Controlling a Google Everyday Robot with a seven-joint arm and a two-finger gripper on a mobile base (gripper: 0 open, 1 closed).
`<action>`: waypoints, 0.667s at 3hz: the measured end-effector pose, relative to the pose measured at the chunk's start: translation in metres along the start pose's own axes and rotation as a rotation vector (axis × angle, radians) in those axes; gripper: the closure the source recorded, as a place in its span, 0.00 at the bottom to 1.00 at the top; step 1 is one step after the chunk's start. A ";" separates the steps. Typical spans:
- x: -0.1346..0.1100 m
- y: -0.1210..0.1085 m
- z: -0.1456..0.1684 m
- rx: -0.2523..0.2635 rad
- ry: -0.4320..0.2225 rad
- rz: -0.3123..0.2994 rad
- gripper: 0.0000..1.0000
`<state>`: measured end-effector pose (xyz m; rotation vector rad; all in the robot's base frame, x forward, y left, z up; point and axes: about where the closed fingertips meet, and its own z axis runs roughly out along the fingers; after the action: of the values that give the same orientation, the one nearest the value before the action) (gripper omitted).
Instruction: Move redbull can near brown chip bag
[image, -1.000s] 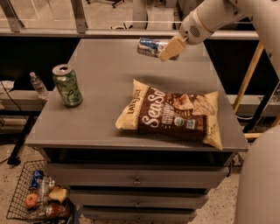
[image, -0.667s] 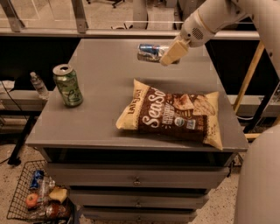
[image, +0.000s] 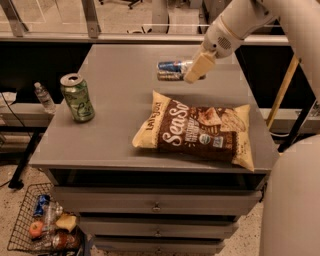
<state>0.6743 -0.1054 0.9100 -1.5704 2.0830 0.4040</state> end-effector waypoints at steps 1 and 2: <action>0.026 0.015 0.005 -0.077 0.076 -0.075 1.00; 0.049 0.023 0.005 -0.138 0.112 -0.123 1.00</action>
Offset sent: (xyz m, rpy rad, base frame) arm -0.0632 -0.0649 -0.0422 -0.1659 0.1769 0.2890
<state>0.6431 -0.1357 0.8778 -1.8298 2.0656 0.4327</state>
